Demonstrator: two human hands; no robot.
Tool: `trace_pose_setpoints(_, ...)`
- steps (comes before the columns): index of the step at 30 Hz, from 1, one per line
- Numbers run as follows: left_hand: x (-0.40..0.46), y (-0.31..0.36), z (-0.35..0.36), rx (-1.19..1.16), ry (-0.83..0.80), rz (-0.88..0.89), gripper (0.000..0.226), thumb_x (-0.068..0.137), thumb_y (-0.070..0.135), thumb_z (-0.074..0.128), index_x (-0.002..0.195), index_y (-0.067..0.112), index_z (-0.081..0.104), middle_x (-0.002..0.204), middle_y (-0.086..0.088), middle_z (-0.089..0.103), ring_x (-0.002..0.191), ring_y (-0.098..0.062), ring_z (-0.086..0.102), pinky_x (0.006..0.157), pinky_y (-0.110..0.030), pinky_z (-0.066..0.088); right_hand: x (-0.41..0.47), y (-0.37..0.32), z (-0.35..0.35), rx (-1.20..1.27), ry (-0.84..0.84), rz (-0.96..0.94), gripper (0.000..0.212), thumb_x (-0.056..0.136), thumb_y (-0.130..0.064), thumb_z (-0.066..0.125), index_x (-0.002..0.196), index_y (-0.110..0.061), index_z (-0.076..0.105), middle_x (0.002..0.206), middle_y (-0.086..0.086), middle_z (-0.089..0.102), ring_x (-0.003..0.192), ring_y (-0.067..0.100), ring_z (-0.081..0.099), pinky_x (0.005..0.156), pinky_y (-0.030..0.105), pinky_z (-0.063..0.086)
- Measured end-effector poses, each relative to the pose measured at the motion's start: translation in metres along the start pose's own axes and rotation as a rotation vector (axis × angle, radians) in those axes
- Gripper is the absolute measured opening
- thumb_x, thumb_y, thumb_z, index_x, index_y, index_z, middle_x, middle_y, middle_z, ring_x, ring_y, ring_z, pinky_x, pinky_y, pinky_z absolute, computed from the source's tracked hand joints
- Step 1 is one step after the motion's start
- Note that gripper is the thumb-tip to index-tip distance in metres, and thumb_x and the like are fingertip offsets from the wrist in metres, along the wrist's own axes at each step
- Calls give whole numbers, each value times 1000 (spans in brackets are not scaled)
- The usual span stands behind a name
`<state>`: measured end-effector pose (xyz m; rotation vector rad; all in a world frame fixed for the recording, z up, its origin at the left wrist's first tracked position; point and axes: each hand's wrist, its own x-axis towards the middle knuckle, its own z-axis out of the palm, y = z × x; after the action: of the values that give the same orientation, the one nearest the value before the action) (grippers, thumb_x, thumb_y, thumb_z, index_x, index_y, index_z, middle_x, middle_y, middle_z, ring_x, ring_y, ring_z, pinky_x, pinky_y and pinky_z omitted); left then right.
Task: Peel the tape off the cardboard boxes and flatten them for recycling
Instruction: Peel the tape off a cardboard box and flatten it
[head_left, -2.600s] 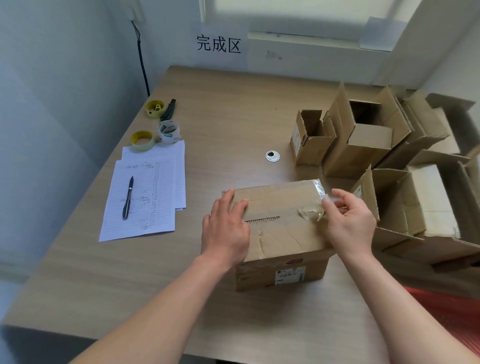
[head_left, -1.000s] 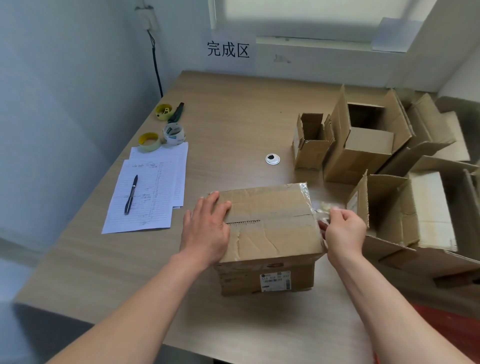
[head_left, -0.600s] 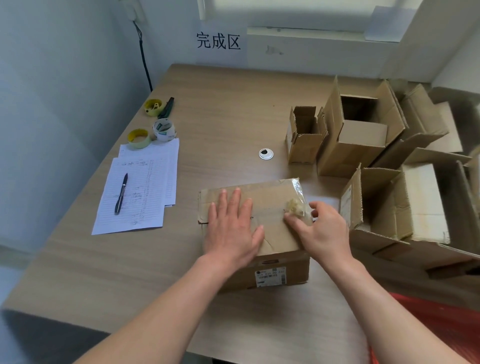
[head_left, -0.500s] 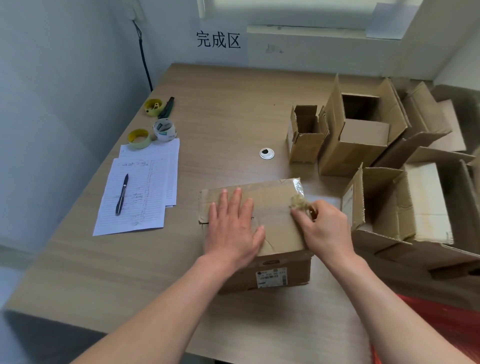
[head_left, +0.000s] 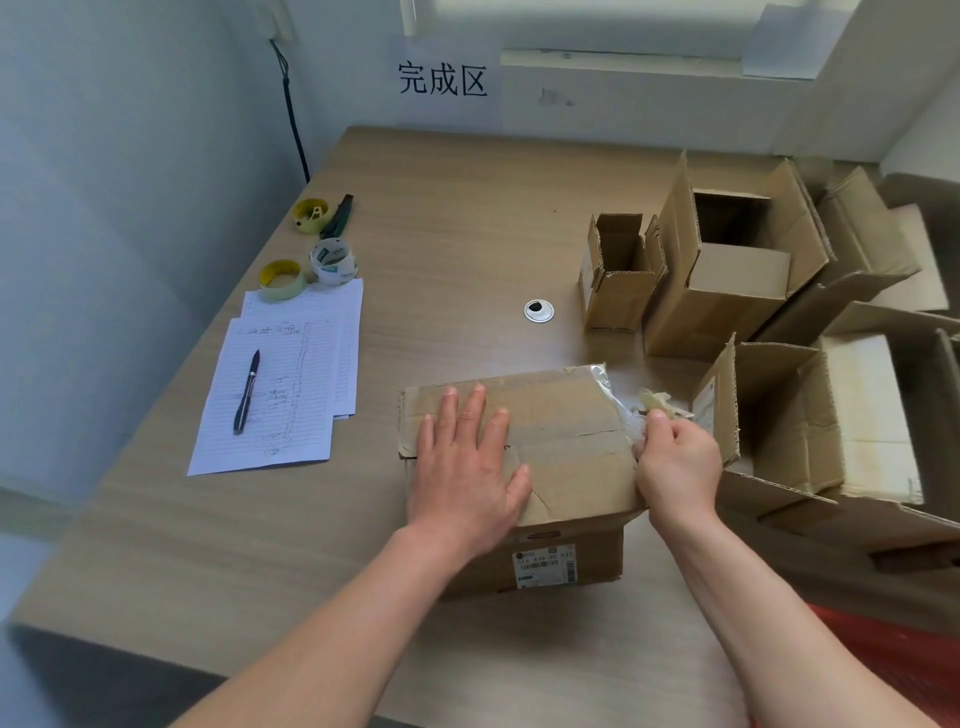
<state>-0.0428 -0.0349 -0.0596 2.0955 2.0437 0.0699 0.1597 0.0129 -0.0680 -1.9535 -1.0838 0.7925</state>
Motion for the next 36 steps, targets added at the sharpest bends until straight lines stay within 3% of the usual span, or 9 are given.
trace_pose_setpoints(6,3,1,0,-5,-8,5,69,98,56,33,158,26,16,167,-2,-9,152,-27,-17,123,-49,-6,12,-10,-8,458,-210,488,35,104,-19,48,70,-12,49,51,3,48,43,14,36,43,26,25)
trace_pose_setpoints(10,4,-2,0,13,-15,6,69,97,56,33,158,26,15,167,-2,-9,152,-27,-16,123,-49,-6,23,-14,-31,530,-432,633,41,105,-37,48,72,-12,50,63,8,54,54,20,54,47,30,50)
trace_pose_setpoints(14,6,0,0,18,-12,10,70,97,56,33,158,26,16,167,-3,-8,152,-28,-15,123,-49,-5,16,-7,-43,480,-539,616,61,96,-63,46,88,-4,60,74,15,64,68,27,65,66,41,55)
trace_pose_setpoints(18,5,0,1,22,-11,10,69,97,55,34,157,26,17,167,-3,-7,152,-28,-14,123,-49,-4,3,1,-51,541,-531,577,73,85,-70,54,95,1,66,86,19,68,83,33,68,83,46,54)
trace_pose_setpoints(21,6,0,2,34,-5,7,69,97,55,34,157,26,17,167,-3,-6,153,-29,-13,123,-49,-3,-10,5,-49,327,-476,399,59,75,-60,70,91,-3,70,94,17,71,82,27,69,78,46,58)
trace_pose_setpoints(24,7,2,3,40,1,5,69,96,55,35,157,26,18,167,-4,-5,153,-30,-12,123,-50,-1,-23,11,-39,-12,-386,85,26,84,-43,76,80,-17,76,84,6,74,79,18,67,75,50,61)
trace_pose_setpoints(28,5,1,2,31,0,5,69,97,54,35,157,26,18,167,-3,-5,153,-29,-12,123,-49,-2,-29,27,-30,-113,-259,-140,35,95,-32,66,63,-16,70,61,-1,65,69,23,64,71,50,58)
trace_pose_setpoints(32,3,0,2,24,-1,13,68,97,54,36,157,26,19,167,-2,-5,153,-28,-12,123,-49,-2,-28,42,-24,30,-248,-50,45,98,-35,59,63,-7,65,63,12,64,72,37,63,68,56,58)
trace_pose_setpoints(36,2,-1,3,22,7,13,68,97,54,38,156,26,21,168,-2,-4,153,-29,-11,123,-49,-2,-30,32,-31,328,-380,176,39,103,-21,53,73,-1,67,74,13,73,76,27,70,64,38,61)
